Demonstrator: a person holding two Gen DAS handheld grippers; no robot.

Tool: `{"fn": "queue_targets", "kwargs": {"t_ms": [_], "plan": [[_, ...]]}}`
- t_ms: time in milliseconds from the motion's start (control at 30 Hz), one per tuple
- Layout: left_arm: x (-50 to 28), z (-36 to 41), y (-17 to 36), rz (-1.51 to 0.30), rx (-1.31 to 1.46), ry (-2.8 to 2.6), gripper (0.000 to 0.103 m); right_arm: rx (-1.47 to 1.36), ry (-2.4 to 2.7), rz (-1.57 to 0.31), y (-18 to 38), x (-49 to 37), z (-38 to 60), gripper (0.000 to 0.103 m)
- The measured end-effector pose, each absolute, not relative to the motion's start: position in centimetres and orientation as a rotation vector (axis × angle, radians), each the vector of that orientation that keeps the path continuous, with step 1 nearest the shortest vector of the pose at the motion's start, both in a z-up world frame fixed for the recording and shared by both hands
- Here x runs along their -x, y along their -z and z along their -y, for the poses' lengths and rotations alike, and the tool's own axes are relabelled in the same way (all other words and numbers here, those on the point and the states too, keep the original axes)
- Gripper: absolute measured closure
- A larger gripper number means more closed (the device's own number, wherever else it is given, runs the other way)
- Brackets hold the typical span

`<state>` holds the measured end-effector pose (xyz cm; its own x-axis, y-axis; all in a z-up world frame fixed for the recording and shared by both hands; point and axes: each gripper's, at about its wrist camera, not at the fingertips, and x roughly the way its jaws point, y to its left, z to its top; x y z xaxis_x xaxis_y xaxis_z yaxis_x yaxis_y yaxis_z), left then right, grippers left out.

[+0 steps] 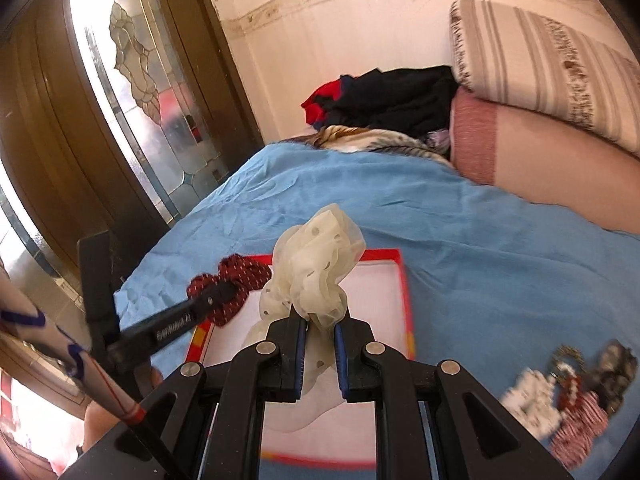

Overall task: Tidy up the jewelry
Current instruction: 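Carry both scrunchies over the red tray with both tools, then open both tools to drop the scrunchies into the tray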

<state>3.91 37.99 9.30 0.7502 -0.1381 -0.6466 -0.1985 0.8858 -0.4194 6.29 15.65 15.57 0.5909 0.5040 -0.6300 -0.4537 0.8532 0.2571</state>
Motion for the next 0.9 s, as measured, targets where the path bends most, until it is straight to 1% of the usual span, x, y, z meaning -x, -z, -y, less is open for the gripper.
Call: {"fn": "queue_targets", "kwargs": {"t_ms": [333, 667, 700, 767, 800, 867, 900], "plan": [[-6.0, -37.9, -7.3, -0.758, 0.501, -0.046, 0.085, -0.192, -0.590, -0.860, -10.1, -13.1, -19.0, 0.089], [-7.0, -38.1, -5.7, -0.798, 0.517, -0.072, 0.085, -0.160, -0.546, -0.926, -6.7, -16.3, -19.4, 0.089], [-7.1, -38.0, -5.6, -0.803, 0.519, -0.072, 0.085, -0.153, -0.543, -0.935, -6.3, -16.6, -19.5, 0.088], [-7.2, -37.8, -5.5, -0.808, 0.509, -0.086, 0.081, -0.133, -0.529, -0.949, -5.9, -16.9, -19.7, 0.084], [-7.2, -37.8, -5.6, -0.809, 0.506, -0.093, 0.076, -0.123, -0.514, -0.948, -5.8, -17.0, -19.7, 0.081], [-7.2, -37.7, -5.6, -0.809, 0.503, -0.097, 0.070, -0.116, -0.507, -0.949, -5.7, -17.1, -19.5, 0.071], [-7.2, -37.8, -5.7, -0.808, 0.506, -0.100, 0.063, -0.108, -0.497, -0.949, -5.7, -17.2, -19.4, 0.059]]}}
